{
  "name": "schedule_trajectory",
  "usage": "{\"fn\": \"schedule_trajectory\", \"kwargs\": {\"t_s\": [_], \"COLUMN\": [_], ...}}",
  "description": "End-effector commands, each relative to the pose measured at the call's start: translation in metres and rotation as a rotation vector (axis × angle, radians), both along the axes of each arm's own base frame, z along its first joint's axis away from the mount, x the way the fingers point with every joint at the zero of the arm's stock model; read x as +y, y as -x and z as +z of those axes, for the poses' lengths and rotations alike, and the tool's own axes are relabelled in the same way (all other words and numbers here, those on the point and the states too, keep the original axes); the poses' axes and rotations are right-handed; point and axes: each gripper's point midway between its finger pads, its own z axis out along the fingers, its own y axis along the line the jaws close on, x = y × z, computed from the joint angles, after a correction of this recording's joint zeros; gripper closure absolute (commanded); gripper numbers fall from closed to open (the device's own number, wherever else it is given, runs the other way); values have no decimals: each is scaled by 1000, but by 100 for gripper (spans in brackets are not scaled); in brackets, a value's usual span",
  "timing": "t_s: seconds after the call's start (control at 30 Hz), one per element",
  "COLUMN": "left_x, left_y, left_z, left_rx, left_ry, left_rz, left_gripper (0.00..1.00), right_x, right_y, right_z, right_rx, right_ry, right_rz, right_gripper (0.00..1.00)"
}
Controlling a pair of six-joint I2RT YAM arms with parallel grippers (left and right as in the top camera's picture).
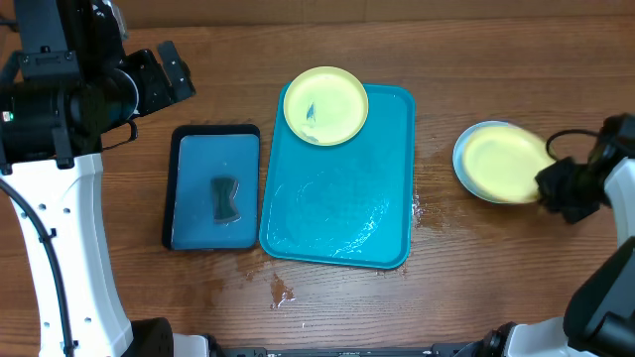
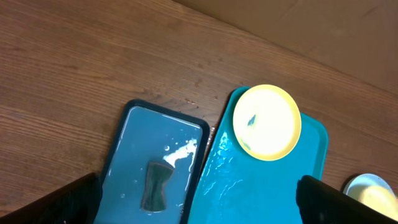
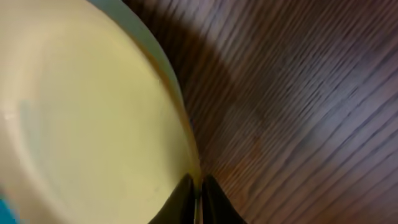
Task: Clean dirty plates on tray and stack at the side
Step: 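Carry the plate right and stack it on the plate beside the tray, then grasp the last yellow plate rim with the right gripper and pull it forward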
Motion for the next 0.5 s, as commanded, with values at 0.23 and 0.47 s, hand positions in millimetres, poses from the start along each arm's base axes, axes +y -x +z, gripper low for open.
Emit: {"fn": "schedule_trajectory", "kwargs": {"t_s": [0.23, 0.47], "left_x": [0, -6], "left_y": [-1, 4], "left_z": [2, -2], "left_rx": [-7, 18], "left_ry": [-5, 23], "left_rz": [-18, -39], "left_gripper": [0, 0], "right_x": [89, 203], "right_y": [-90, -140], "right_z": [98, 158], "right_rx": [-446, -719], "right_ry": [-89, 39], "right_rz": [567, 946], "right_gripper": [55, 48]}}
